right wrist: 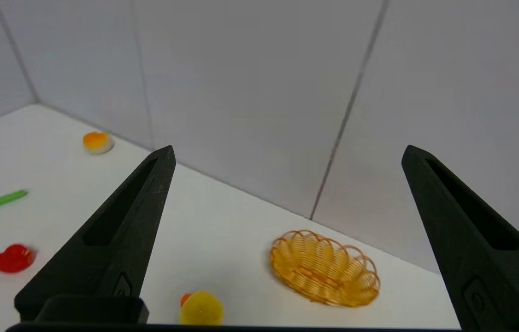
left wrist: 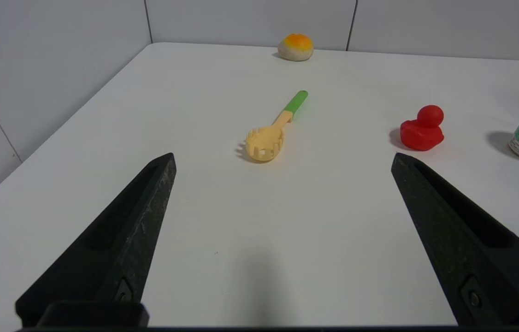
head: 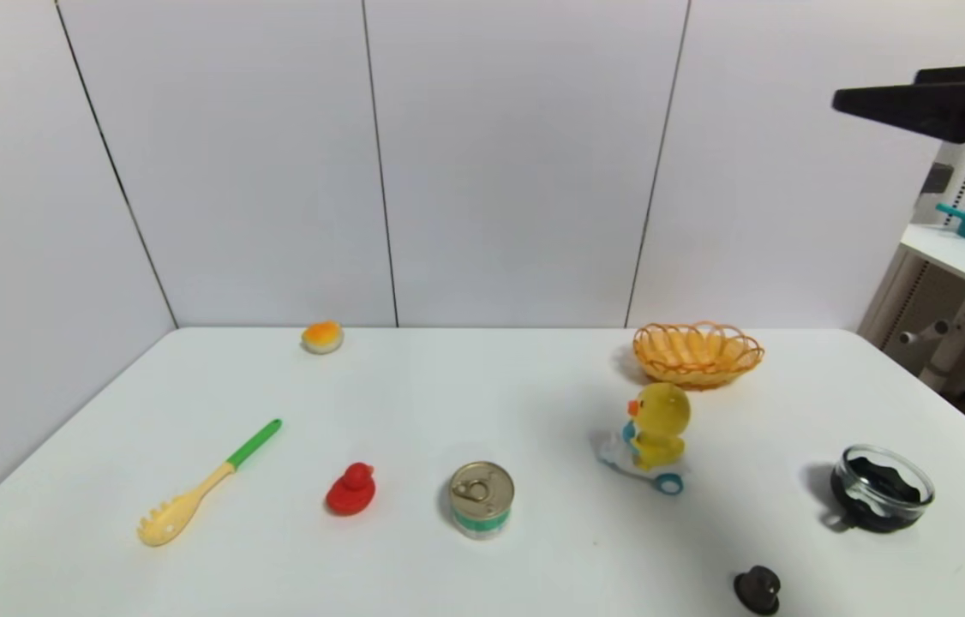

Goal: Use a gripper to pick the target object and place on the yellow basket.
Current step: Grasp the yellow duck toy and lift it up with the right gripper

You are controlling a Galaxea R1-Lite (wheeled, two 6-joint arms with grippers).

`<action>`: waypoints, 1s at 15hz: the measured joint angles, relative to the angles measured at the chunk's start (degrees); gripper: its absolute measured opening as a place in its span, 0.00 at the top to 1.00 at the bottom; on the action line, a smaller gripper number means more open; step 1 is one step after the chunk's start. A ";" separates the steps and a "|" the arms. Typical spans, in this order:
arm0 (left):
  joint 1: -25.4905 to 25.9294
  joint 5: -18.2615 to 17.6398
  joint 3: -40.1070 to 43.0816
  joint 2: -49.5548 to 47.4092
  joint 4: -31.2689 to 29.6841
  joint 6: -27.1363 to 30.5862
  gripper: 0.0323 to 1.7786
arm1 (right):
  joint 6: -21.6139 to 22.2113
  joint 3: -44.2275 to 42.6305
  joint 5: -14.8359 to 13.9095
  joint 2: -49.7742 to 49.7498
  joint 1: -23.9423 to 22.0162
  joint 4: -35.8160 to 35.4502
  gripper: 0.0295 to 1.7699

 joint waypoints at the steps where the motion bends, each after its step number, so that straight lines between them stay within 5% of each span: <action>1: 0.00 0.02 0.00 0.00 -0.02 0.00 0.05 | -1.54 -0.78 3.21 2.54 0.35 -0.06 0.04; 4: 0.00 -0.02 0.00 0.00 0.00 0.02 0.05 | -11.48 -0.63 9.12 8.12 1.21 2.46 0.04; 10: 0.00 0.02 0.00 0.00 -0.02 0.00 0.05 | -22.85 0.71 9.33 14.24 1.34 18.18 0.04; 15: 0.00 0.02 0.00 0.00 -0.02 0.00 0.05 | -32.93 1.93 9.42 20.64 1.34 20.36 0.04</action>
